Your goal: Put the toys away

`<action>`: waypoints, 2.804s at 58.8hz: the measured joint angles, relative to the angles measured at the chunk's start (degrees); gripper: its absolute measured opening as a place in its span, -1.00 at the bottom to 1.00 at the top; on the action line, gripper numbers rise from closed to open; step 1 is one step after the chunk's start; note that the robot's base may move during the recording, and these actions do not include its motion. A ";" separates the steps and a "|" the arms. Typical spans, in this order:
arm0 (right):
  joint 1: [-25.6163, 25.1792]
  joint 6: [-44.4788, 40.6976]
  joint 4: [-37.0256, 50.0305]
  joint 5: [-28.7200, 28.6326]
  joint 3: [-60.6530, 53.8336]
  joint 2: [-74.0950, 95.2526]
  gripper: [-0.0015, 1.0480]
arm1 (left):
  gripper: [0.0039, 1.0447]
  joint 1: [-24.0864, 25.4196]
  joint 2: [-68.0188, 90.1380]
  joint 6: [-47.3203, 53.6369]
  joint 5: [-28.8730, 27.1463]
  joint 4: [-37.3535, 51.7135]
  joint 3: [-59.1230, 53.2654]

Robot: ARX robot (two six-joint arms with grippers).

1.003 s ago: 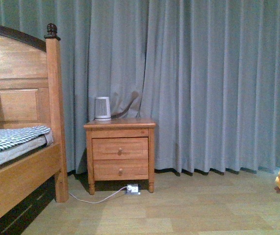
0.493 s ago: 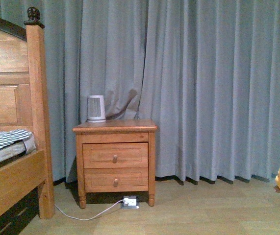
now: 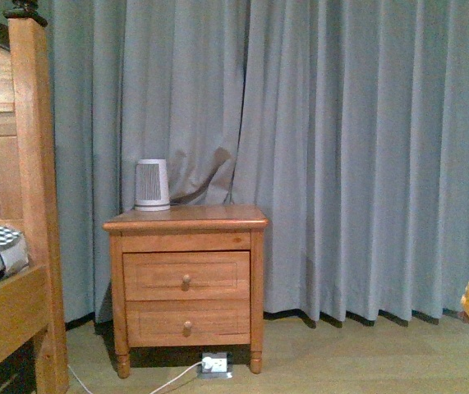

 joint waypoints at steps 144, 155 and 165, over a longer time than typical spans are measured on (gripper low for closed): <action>0.07 0.00 0.00 0.22 0.00 0.07 -0.87 | 0.88 0.07 0.07 0.00 -0.04 0.00 0.00; 0.07 0.00 0.00 0.22 0.00 0.07 -0.87 | 0.88 0.07 0.09 0.00 -0.02 0.00 0.00; 0.07 0.00 0.00 0.22 0.00 0.07 -0.87 | 0.88 0.04 0.07 0.00 -0.02 -0.02 0.00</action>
